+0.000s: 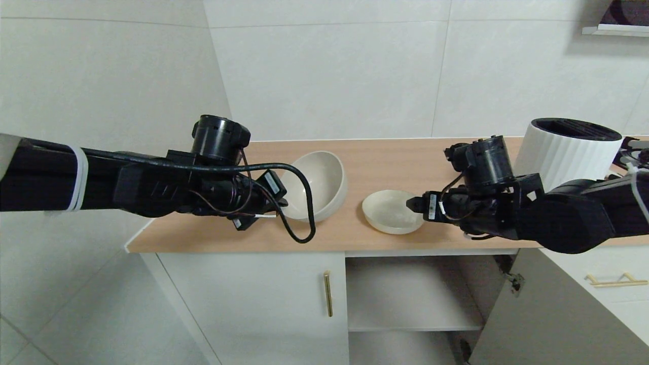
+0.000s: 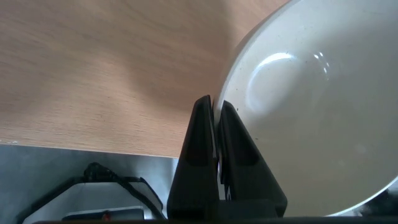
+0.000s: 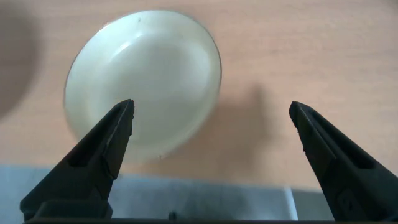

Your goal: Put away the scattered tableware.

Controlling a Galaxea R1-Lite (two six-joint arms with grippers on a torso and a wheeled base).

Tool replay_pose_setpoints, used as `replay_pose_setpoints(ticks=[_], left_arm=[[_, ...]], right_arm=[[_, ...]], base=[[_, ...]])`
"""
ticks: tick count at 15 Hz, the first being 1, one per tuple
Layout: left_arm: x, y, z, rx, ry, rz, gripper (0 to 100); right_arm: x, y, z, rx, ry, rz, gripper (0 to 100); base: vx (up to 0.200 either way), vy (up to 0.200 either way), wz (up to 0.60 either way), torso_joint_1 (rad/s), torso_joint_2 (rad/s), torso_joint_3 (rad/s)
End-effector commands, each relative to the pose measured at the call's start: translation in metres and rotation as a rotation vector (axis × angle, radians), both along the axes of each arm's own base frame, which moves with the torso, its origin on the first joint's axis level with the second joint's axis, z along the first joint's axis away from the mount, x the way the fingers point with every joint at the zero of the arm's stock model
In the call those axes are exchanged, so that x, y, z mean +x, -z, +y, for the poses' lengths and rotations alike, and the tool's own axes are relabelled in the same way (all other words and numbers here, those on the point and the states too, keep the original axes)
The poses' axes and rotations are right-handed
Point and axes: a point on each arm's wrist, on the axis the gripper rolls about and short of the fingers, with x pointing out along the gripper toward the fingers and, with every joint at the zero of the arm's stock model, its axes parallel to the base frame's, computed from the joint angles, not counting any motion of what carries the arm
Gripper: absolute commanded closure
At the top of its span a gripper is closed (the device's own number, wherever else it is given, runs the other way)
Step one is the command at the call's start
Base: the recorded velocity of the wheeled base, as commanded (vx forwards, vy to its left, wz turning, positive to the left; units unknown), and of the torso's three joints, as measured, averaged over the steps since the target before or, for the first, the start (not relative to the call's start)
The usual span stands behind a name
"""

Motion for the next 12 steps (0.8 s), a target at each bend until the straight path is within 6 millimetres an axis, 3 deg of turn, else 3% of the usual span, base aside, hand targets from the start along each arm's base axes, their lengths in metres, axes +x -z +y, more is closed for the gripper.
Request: replay_pose_setpoints(ticks=[1, 4, 12], left_arm=[[-0.002, -0.002, 0.001, -0.003, 0.0, -0.004, 100], [-0.002, -0.002, 0.001, -0.003, 0.0, -0.004, 100], [-0.002, -0.002, 0.001, -0.004, 0.002, -0.004, 100]], right_arm=[[0.009, 0.018, 0.006, -0.02, 0.009, 0.023, 0], [0.02, 0.025, 0.01, -0.038, 0.056, 0.002, 0], [0.023, 0.03, 0.011, -0.045, 0.06, 0.01, 0]], base=[[0.0, 0.0, 0.0, 0.0, 0.0, 0.0], [0.0, 0.0, 0.0, 0.0, 0.0, 0.0], [0.0, 0.0, 0.0, 0.0, 0.0, 0.0]])
